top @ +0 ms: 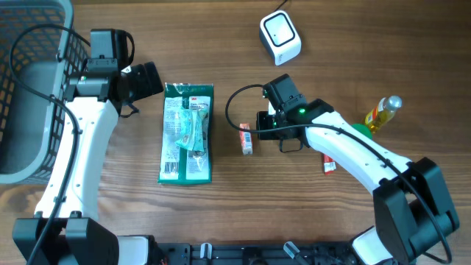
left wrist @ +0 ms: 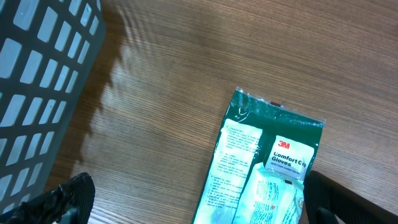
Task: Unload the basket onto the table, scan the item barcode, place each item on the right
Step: 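Release the stick pack and move the right gripper left over the tissue box, then lower the right gripper onto the orange tissue box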
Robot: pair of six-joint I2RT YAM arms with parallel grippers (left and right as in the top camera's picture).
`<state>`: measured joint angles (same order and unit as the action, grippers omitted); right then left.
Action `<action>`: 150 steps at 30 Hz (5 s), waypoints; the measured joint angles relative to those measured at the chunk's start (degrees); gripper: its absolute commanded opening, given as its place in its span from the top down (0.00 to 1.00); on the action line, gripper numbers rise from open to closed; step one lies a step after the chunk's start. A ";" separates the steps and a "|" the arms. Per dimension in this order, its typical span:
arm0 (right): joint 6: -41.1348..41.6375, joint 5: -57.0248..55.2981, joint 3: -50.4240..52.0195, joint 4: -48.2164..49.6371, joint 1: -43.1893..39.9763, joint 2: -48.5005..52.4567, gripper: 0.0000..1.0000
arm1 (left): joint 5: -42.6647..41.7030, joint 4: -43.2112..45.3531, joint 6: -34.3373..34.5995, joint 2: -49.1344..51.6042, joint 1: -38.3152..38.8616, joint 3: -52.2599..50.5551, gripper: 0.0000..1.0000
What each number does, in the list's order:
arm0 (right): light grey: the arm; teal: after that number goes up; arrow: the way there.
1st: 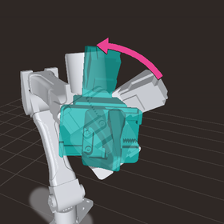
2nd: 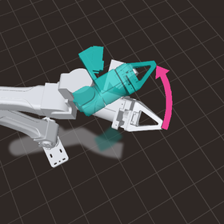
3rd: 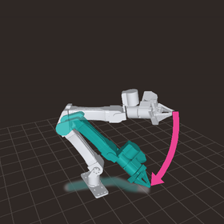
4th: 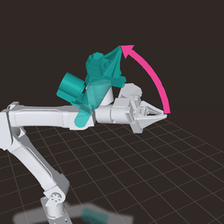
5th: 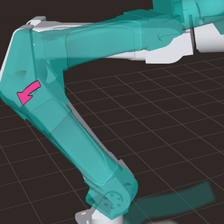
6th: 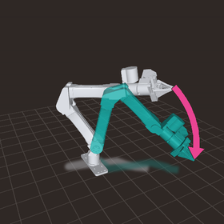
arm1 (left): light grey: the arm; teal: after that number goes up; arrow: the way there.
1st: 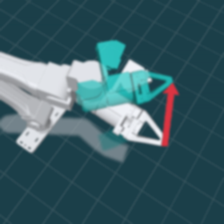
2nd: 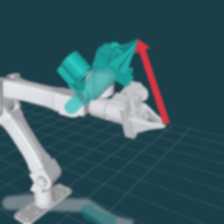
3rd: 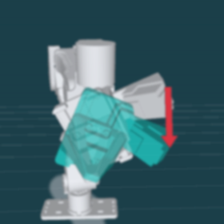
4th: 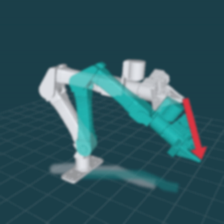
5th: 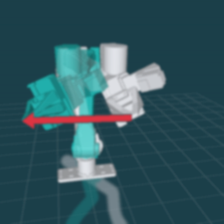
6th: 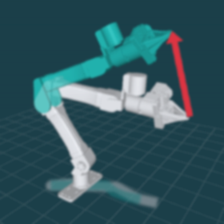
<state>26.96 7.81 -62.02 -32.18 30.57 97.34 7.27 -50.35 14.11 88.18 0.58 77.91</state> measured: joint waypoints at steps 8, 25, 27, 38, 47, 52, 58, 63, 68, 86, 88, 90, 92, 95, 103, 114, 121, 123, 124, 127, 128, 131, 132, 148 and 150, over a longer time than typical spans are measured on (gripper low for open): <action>0.00 -0.02 0.00 0.00 0.00 0.00 0.86 | 0.00 0.02 0.00 0.00 0.00 0.00 0.00; 0.00 -0.83 2.64 3.15 0.00 0.00 0.87 | 0.00 0.02 0.00 -0.02 0.00 0.00 0.00; -0.02 -0.83 3.21 3.15 0.00 0.07 0.87 | 0.00 0.00 0.00 -0.02 0.00 0.00 0.00; 0.00 -0.83 3.34 4.04 0.00 0.07 0.86 | 0.00 0.02 0.00 0.00 0.00 0.00 0.00; 0.17 -0.83 3.34 4.04 0.00 0.07 0.96 | 0.00 0.00 -0.02 -0.02 0.00 0.00 0.00; 0.20 -0.83 3.34 4.04 0.00 0.07 0.96 | 0.00 0.02 0.00 0.00 0.00 0.00 0.00; 0.20 -0.83 3.34 4.04 0.00 0.07 0.96 | 0.00 0.00 0.00 0.00 0.00 0.00 0.00; 0.17 -0.83 3.34 4.09 0.00 0.07 0.96 | 0.00 0.02 -0.02 -0.02 0.00 0.00 0.00; 0.20 -0.83 3.34 4.22 0.00 0.07 0.96 | 0.00 0.00 -0.02 0.00 0.00 0.00 0.00; 1.51 2.10 3.37 5.27 0.00 0.07 0.96 | 0.00 0.02 0.00 -0.02 0.00 0.00 0.00; 1.53 2.91 3.37 5.44 0.04 0.07 0.96 | 0.00 0.02 0.00 0.00 0.00 0.00 0.00; 1.51 3.37 3.37 5.55 0.13 0.07 0.96 | 0.00 0.02 0.00 0.00 0.00 0.00 0.00; 1.51 3.72 3.39 5.66 0.28 0.07 0.96 | 0.00 0.02 0.00 0.00 0.00 0.00 0.00; 1.51 3.80 3.39 5.88 0.83 0.07 0.96 | 0.00 0.02 0.00 0.00 0.00 0.00 0.00; 1.53 4.02 3.39 6.78 1.60 0.07 0.95 | 0.00 0.00 0.00 0.00 0.00 0.00 0.00; 2.40 2.62 3.39 6.80 1.62 0.07 0.96 | 0.00 0.00 0.00 -0.02 0.00 0.00 0.00; 3.02 2.38 3.76 7.41 1.62 0.07 0.95 | 0.00 0.02 -0.02 -0.02 0.00 0.00 0.00; 3.45 2.34 4.37 7.98 1.62 0.07 0.96 | 0.00 0.02 0.00 0.00 0.00 0.00 0.00; 3.67 2.27 4.74 8.11 1.62 0.07 0.96 | 0.00 0.02 0.00 0.00 0.00 0.00 0.00; 4.28 2.21 5.95 8.98 1.62 0.07 0.96 | 0.00 0.02 0.00 0.00 0.00 0.00 0.00; 4.31 2.21 6.19 9.38 1.62 0.07 0.96 | 0.00 0.02 -0.02 0.00 0.00 0.00 0.00; 4.74 2.21 6.58 9.94 1.62 0.07 0.95 | 0.00 0.02 0.00 -0.02 0.00 0.00 0.00; 4.94 2.23 6.58 10.12 1.62 0.07 0.95 | 0.00 0.02 0.00 0.00 0.00 0.00 0.00; 5.42 6.32 6.62 11.93 1.62 0.07 0.95 | 0.00 0.02 0.00 -0.02 0.00 0.00 0.00; 5.42 6.34 6.62 11.93 1.62 0.07 0.95 | 0.00 0.02 0.00 -0.02 0.00 0.00 0.00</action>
<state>32.38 14.15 -55.40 -20.25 32.18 97.41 7.27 -50.33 14.11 88.16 0.58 77.91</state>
